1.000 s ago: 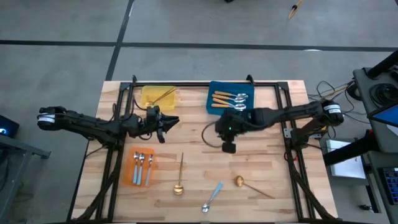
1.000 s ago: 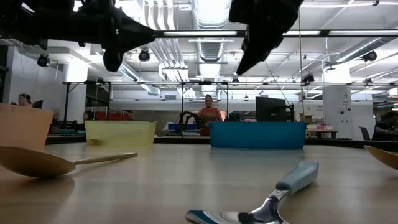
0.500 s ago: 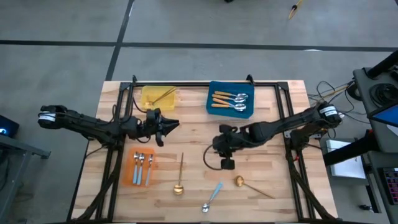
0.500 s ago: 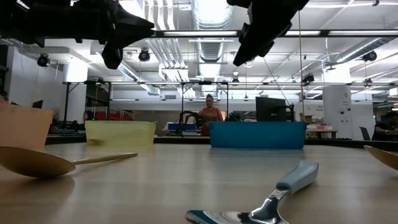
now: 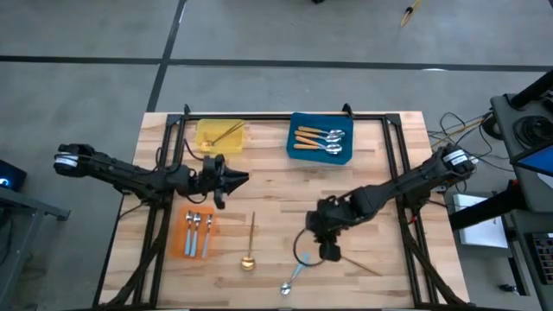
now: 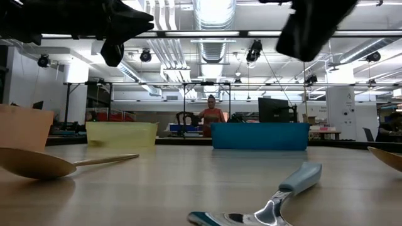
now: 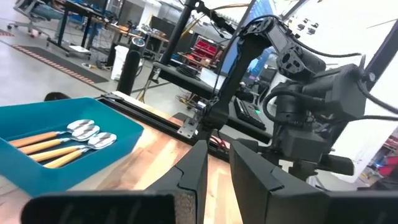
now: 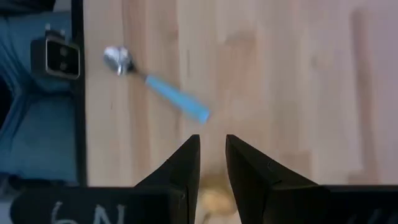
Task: Sort silverware by color (type)
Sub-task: Put the gold spoon into the yellow bin
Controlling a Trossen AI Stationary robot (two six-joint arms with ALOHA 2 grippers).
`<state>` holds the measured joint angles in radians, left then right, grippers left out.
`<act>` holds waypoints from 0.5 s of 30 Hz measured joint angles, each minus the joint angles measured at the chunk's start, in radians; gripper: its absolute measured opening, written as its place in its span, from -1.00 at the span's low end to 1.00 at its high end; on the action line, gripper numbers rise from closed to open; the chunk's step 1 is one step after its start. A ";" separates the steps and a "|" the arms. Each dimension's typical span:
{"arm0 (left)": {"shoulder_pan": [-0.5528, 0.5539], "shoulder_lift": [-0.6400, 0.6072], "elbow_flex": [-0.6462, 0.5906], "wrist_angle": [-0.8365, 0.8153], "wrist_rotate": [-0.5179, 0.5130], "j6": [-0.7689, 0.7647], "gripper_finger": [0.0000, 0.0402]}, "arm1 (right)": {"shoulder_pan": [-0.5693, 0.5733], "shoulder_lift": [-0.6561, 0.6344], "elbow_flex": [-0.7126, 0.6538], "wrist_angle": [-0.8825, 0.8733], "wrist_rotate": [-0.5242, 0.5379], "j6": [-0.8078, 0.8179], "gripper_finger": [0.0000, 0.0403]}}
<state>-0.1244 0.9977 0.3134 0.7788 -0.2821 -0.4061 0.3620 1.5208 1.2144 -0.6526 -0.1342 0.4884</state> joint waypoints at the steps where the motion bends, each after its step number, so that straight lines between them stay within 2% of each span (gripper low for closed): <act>1: -0.005 0.000 0.000 0.003 0.000 0.000 -0.75 | 0.014 0.000 0.000 -0.018 -0.003 0.023 -0.66; 7: -0.032 0.000 0.000 0.016 0.000 0.000 -0.75 | 0.100 0.001 0.000 -0.157 -0.004 0.138 -0.66; 15: -0.060 0.000 0.000 0.016 -0.011 0.000 -0.75 | 0.186 0.002 0.000 -0.203 0.005 0.170 -0.73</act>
<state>-0.1847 0.9974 0.3137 0.7944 -0.2927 -0.4060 0.5477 1.5227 1.2144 -0.8561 -0.1297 0.6587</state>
